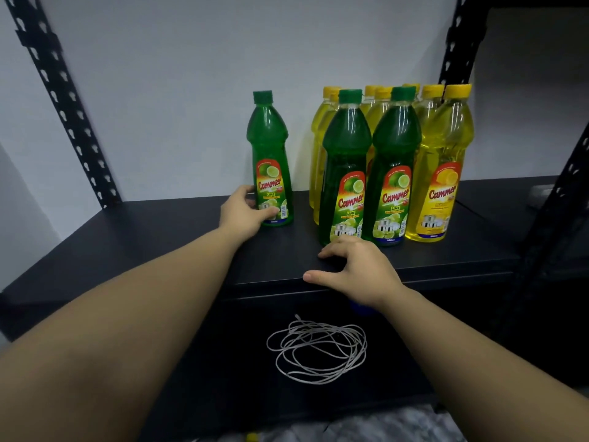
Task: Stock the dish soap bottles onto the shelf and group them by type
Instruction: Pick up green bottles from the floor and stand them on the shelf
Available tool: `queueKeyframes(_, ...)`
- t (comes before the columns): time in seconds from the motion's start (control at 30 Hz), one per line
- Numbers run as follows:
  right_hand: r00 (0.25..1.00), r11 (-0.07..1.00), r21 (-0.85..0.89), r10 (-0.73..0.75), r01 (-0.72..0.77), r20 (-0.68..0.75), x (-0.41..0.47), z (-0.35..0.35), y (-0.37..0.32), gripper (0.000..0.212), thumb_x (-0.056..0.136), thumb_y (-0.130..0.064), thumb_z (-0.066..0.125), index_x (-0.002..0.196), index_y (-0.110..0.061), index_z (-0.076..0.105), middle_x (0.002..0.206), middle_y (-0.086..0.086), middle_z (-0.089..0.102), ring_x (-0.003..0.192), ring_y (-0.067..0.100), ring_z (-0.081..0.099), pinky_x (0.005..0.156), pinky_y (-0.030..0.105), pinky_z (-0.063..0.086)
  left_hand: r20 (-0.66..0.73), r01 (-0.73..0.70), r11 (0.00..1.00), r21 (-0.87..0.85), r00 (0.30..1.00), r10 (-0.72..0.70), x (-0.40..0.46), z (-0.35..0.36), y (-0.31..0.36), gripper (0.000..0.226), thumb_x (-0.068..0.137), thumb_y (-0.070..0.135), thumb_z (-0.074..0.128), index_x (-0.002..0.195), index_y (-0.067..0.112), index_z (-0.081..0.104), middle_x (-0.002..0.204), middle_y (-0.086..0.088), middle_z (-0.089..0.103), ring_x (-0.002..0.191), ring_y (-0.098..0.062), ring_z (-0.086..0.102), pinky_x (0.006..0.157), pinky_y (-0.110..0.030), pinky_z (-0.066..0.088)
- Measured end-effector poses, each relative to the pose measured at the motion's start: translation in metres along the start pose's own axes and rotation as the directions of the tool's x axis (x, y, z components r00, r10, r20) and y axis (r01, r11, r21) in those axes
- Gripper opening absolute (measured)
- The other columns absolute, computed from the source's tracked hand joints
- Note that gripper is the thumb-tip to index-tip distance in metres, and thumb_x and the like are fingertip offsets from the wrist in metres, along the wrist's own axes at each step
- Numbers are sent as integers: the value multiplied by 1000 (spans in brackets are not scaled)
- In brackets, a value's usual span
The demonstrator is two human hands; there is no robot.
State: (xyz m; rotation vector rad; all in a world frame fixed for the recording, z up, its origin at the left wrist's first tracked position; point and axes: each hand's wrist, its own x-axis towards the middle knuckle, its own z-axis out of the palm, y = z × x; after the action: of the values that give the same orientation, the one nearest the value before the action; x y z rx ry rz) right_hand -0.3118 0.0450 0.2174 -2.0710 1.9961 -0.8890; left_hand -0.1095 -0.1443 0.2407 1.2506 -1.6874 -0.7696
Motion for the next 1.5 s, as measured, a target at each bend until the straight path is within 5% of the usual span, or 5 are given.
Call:
queueKeyframes(0.57,1000,1000,27,10,-11,14,3,2,2,70,70,-81,71,118,-31,73,115,-19,59,110,4,56,93,36,53,18,17,1000,18,1000,-17,40,56,16,73,85,29,86,145,18,46,125,-9,68,110,-24,66,85,-31,49)
queueKeyframes(0.9,1000,1000,17,14,-15,13,4,3,2,67,70,-81,73,116,-32,71,109,-21,56,106,2,53,89,33,50,12,67,998,-11,998,-67,50,58,10,78,79,30,90,145,23,50,122,-6,72,111,-25,69,98,-43,56)
queueKeyframes(1.1,1000,1000,-2,15,-15,7,5,3,3,69,67,-84,71,114,-33,71,108,-19,57,105,4,54,87,32,50,80,68,990,127,994,-78,23,36,14,90,81,35,88,153,15,39,143,-11,59,131,-29,57,107,-42,48)
queueKeyframes(1.3,1000,1000,-20,4,-4,27,1,1,-4,62,73,-77,74,112,-30,71,105,-18,57,103,8,55,88,32,50,208,-126,931,343,977,56,-54,-2,17,60,85,36,84,138,22,59,141,-3,62,130,-21,57,107,-34,46)
queueKeyframes(1.5,1000,998,-67,15,-16,-15,-14,6,-16,65,81,-72,70,126,-24,70,121,-7,64,114,15,59,98,37,50,263,-270,867,419,950,169,-139,-33,13,57,91,49,73,141,24,59,141,3,61,130,-17,57,108,-35,46)
